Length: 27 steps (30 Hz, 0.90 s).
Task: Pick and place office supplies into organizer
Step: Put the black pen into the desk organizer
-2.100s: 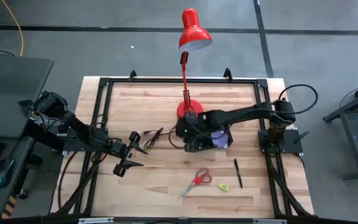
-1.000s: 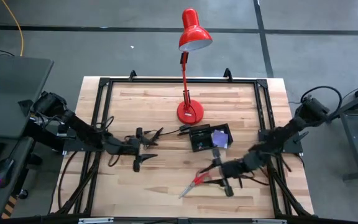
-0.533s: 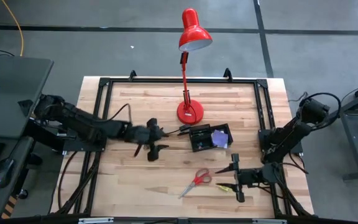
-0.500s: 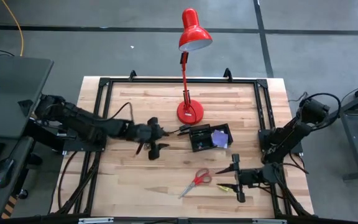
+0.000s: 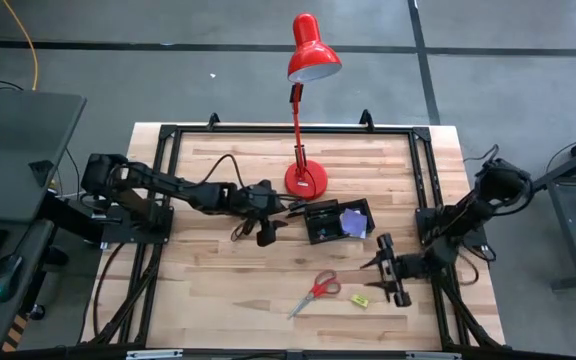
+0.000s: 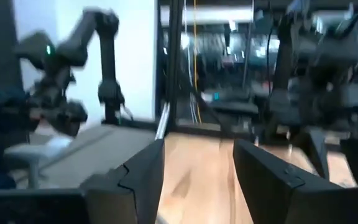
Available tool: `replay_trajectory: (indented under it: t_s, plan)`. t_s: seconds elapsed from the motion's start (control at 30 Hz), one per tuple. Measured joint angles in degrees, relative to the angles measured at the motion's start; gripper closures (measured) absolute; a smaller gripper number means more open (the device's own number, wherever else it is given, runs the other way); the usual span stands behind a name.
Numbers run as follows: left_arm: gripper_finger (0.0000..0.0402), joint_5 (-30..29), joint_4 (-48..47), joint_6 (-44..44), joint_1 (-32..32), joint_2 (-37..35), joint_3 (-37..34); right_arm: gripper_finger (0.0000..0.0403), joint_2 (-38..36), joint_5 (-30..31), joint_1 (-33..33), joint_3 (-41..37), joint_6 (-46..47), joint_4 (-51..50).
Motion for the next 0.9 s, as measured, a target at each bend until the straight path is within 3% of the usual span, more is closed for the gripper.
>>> replay_trajectory:
  t_s: [0.1, 0.37, 0.67, 0.9]
  plan:
    - [0.0186, 0.0, 1.2, 1.3, 0.0, 0.9, 0.8, 0.0224, 0.4, -4.8, -3.5, -2.2, -3.2, 5.5]
    - [0.0186, -1.8, -1.1, 4.4, 0.1, 0.9, 0.8, 0.023, -1.6, -3.9, -10.8, -1.5, -7.5, 5.7]
    - [0.0186, -7.0, -1.2, 4.4, 1.3, 6.8, 1.7, 0.0229, -7.7, -2.9, -10.1, 2.6, -20.3, 5.6]
    - [0.0186, -0.1, -3.9, 3.1, 5.2, 10.3, 4.4, 0.0228, -9.6, -3.5, -9.9, 3.0, -20.5, 3.6]
